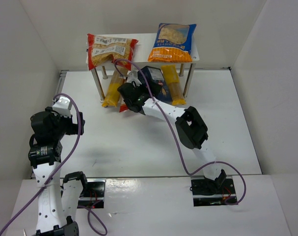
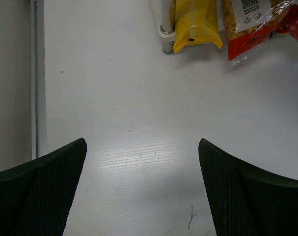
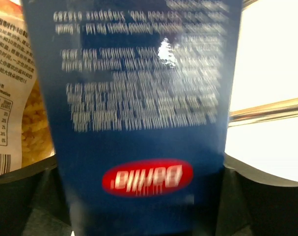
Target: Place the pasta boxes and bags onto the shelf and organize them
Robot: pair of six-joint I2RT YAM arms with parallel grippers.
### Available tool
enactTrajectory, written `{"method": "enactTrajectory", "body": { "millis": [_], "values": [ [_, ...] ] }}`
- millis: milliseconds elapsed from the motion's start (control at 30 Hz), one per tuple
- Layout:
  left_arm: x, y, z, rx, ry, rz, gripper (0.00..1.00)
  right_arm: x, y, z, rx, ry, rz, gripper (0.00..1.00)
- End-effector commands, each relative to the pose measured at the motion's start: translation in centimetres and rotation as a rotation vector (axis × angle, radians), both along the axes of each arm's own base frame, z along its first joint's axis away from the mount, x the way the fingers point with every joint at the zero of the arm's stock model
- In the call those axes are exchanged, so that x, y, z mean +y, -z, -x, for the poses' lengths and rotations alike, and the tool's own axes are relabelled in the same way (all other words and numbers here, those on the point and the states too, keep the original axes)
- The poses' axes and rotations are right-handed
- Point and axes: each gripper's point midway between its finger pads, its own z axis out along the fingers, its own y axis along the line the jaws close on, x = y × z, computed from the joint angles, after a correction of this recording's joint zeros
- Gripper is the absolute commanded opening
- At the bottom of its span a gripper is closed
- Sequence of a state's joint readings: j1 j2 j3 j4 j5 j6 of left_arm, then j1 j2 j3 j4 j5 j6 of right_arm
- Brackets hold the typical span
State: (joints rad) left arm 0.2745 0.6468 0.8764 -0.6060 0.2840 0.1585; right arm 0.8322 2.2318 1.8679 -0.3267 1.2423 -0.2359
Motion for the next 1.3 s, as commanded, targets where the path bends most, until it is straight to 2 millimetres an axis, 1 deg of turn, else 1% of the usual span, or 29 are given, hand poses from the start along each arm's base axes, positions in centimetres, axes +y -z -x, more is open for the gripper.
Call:
{"method": "enactTrajectory", "body": {
  "millis": [0,67,167,233,267,333,467,533,700,733,767,833,867,933,1000,1100,1133,1200,1267],
  "values": [
    [0.0,-0.2,-0.2,-0.017,0.017,-0.012,1.00,-0.8,-5.8,-0.4,-0.172,0.096,-0.098,0.89],
    [0.0,-0.2,-0.2,-0.017,0.017,-0.012,1.00,-0.8,-5.9,-0.3,-0.167,0.095,-0.090,0.94],
    [0.0,-0.2,-0.2,-0.017,0.017,-0.012,1.00,-0.9,-5.7,-0.3,-0.156,0.091,-0.069,0.95],
    [0.0,-0.2,-0.2,-0.017,0.017,-0.012,1.00,-0.7,-5.7,-0.5,-0.171,0.091,-0.085,0.95],
    [0.2,-0.2,-0.2,-0.017,0.008,-0.012,1.00,-1.2,-5.4,-0.6,-0.159,0.098,-0.067,0.95],
    [0.2,-0.2,-0.2,-0.017,0.008,-0.012,1.00,-1.1,-5.6,-0.7,-0.165,0.096,-0.068,0.97],
    [0.2,-0.2,-0.2,-0.017,0.008,-0.012,1.00,-1.0,-6.6,-0.9,-0.179,0.096,-0.082,0.97],
    [0.2,-0.2,-0.2,-0.017,0.008,-0.012,1.00,-1.0,-6.6,-0.8,-0.175,0.094,-0.075,0.97],
    [0.2,-0.2,-0.2,-0.017,0.008,-0.012,1.00,-0.7,-8.2,-1.2,-0.192,0.083,-0.088,0.97],
    [0.2,-0.2,-0.2,-0.017,0.008,-0.012,1.00,-1.0,-8.8,-1.5,-0.202,0.092,-0.099,0.97],
    [0.2,-0.2,-0.2,-0.017,0.008,-0.012,1.00,-1.0,-8.8,-1.5,-0.202,0.092,-0.099,0.97],
    [0.2,-0.4,-0.1,-0.026,0.008,-0.015,1.00,-0.9,-9.7,-1.6,-0.208,0.081,-0.106,0.97],
    [0.2,-0.4,-0.1,-0.026,0.008,-0.015,1.00,-1.1,-9.4,-2.0,-0.206,0.090,-0.103,0.97],
    [0.2,-0.4,-0.1,-0.026,0.008,-0.015,1.00,-1.0,-9.4,-2.2,-0.209,0.090,-0.106,0.97],
    [0.2,-0.4,-0.1,-0.026,0.008,-0.015,1.00,-1.0,-9.6,-2.2,-0.207,0.090,-0.104,0.97],
    [0.2,-0.4,-0.1,-0.026,0.008,-0.015,1.00,-1.1,-9.0,-2.0,-0.187,0.090,-0.084,0.97],
    [0.2,-0.4,-0.1,-0.026,0.008,-0.015,1.00,-0.8,-8.9,-1.6,-0.183,0.079,-0.081,0.97],
    [0.2,-0.4,-0.1,-0.026,0.008,-0.015,1.00,-1.0,-8.5,-1.4,-0.171,0.078,-0.067,0.97],
    [0.2,-0.4,-0.1,-0.026,0.008,-0.015,1.00,-0.3,-8.9,-0.4,-0.170,0.054,-0.069,0.97]
  ]
}}
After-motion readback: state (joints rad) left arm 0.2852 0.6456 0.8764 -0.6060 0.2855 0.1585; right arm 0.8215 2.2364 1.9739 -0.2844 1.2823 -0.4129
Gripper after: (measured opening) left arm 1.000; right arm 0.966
